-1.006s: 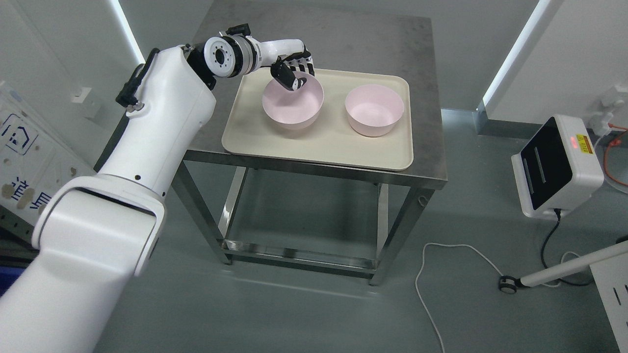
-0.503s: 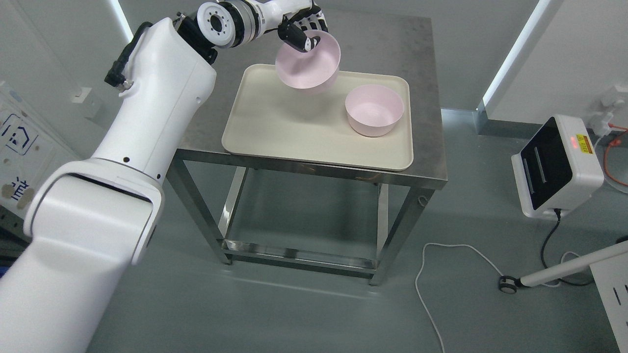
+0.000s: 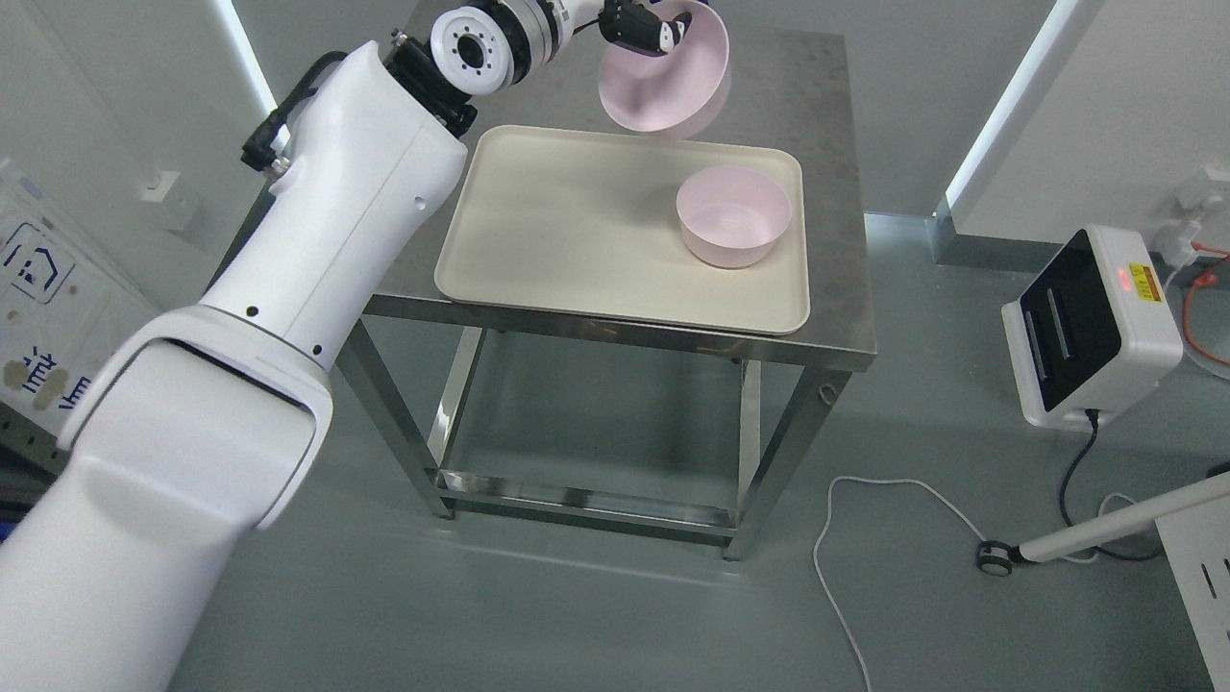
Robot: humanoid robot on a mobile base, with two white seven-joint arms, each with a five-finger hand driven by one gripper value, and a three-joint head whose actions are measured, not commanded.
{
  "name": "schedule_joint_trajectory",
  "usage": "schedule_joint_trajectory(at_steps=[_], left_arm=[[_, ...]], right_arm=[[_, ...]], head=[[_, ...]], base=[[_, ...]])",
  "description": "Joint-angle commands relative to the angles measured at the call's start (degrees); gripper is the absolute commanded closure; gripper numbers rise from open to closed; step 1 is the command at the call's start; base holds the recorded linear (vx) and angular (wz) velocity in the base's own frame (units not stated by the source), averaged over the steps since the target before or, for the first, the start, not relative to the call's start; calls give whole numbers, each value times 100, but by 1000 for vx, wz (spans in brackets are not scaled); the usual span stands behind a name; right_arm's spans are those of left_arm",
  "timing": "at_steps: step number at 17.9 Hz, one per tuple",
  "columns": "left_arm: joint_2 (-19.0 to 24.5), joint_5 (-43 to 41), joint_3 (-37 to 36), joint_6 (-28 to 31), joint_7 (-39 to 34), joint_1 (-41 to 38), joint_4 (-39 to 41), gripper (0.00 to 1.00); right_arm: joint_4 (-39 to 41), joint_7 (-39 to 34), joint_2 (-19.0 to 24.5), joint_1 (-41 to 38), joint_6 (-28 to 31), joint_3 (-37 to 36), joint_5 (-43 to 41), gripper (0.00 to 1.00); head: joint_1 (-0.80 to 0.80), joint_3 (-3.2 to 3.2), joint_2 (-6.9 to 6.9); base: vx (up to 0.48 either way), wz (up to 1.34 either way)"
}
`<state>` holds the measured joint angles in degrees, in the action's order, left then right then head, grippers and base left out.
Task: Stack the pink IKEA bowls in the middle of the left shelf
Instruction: 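Lift the pink bowl and carry it over the other pink bowl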
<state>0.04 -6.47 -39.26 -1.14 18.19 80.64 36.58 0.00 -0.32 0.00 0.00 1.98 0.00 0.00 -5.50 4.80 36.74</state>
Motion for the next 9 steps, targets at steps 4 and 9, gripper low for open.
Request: schedule_joint_trajectory(at_steps=[4,9], left_arm=[[96,533,-2569,245,-738,-13,613,99],[96,497,-2569,412,-870,-13,578,98]], right_arm=[[193,-3,-100,-167,4,-62,0,0],[193,-3,-100,-167,4,-62,0,0]], head=[[0,0,0],[0,0,0]], base=[[0,0],[0,0]])
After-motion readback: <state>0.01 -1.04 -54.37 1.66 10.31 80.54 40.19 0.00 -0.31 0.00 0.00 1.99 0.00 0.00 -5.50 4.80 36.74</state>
